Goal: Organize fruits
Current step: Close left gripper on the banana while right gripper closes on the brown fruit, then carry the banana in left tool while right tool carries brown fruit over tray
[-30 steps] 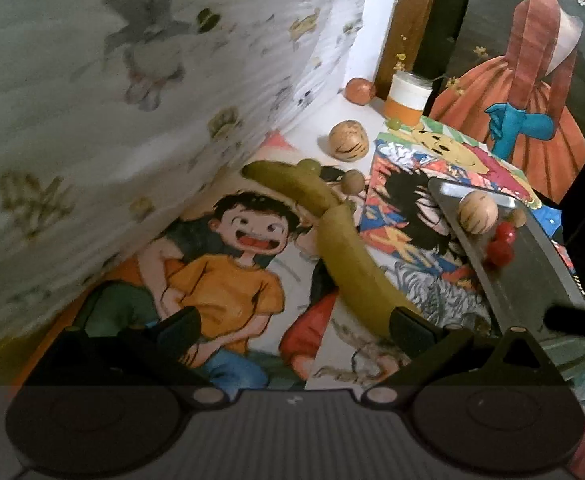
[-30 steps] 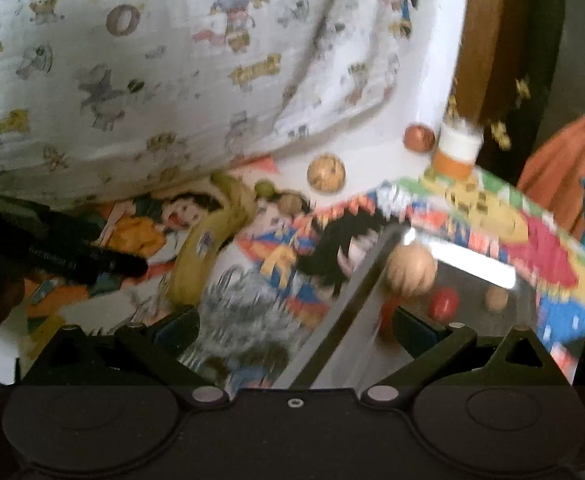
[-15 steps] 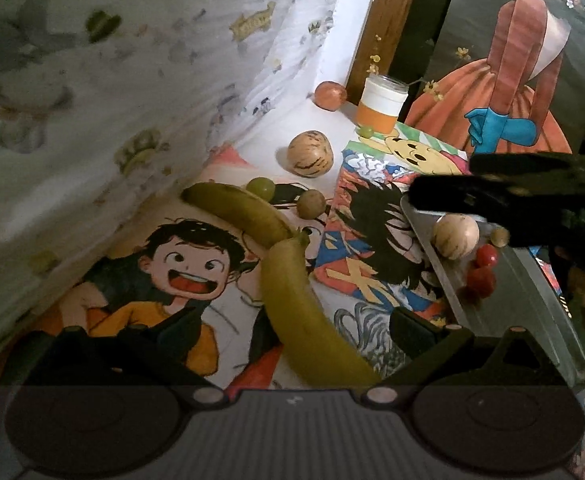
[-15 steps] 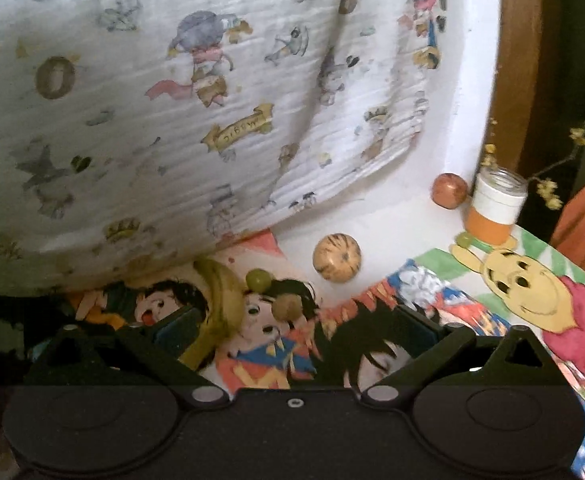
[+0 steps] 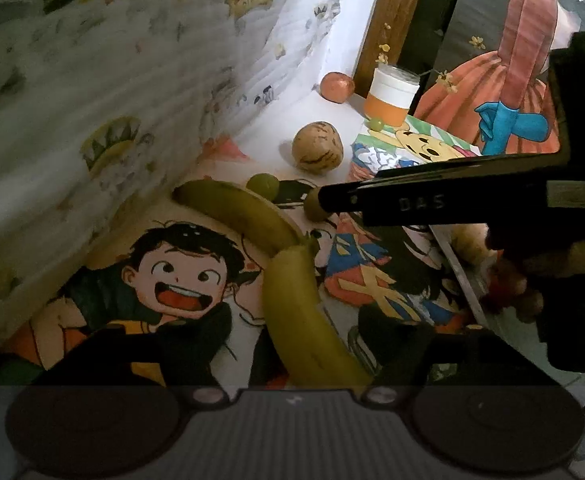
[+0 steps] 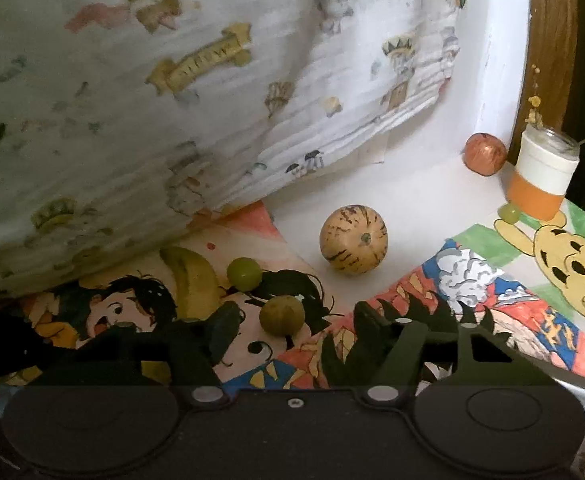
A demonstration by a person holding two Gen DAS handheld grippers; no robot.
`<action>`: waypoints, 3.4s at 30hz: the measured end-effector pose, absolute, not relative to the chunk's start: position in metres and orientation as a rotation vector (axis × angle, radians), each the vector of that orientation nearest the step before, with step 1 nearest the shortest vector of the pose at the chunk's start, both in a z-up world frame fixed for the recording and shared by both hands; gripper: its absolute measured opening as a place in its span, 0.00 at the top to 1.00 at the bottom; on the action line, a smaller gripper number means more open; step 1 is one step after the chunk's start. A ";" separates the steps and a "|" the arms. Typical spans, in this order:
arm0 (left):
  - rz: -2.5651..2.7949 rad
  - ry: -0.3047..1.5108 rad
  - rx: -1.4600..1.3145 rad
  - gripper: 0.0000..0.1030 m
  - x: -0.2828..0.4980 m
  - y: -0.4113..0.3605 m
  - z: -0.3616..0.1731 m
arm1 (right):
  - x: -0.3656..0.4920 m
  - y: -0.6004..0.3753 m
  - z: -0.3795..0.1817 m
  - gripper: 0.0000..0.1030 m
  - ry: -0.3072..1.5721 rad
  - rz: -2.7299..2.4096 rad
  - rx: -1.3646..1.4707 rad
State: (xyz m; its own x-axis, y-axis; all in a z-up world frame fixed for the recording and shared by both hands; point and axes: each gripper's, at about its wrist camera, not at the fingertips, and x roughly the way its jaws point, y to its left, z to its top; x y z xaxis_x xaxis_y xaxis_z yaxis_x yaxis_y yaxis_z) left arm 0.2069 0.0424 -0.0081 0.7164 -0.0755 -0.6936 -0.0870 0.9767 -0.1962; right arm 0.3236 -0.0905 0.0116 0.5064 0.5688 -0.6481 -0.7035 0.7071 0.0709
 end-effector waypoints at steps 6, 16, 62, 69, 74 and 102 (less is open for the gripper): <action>0.029 0.762 -0.201 0.41 0.207 0.042 -0.009 | 0.334 -0.078 -0.001 0.49 0.725 0.787 -0.221; -0.004 0.791 -0.197 0.57 0.210 0.037 -0.006 | 0.337 -0.072 -0.012 0.57 0.728 0.779 -0.218; 0.011 0.755 -0.332 0.67 0.168 0.014 0.032 | 0.211 -0.215 0.034 0.69 0.649 0.563 0.107; -0.075 0.747 -0.319 0.67 0.174 -0.011 0.048 | 0.193 -0.262 0.032 0.69 0.627 0.463 0.159; -0.155 0.759 -0.297 0.67 0.183 -0.036 0.055 | 0.186 -0.290 0.023 0.69 0.634 0.387 0.195; -0.279 0.961 -0.340 0.67 0.260 -0.093 0.010 | 0.179 -0.326 -0.015 0.69 0.669 0.253 0.222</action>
State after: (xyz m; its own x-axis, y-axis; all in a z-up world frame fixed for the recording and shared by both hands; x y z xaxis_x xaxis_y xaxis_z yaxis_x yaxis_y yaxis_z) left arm 0.2604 -0.0934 0.0102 0.5442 -0.3785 -0.7487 0.0808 0.9119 -0.4023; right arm 0.1791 -0.3265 -0.0146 0.7557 0.3011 -0.5816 -0.1593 0.9459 0.2826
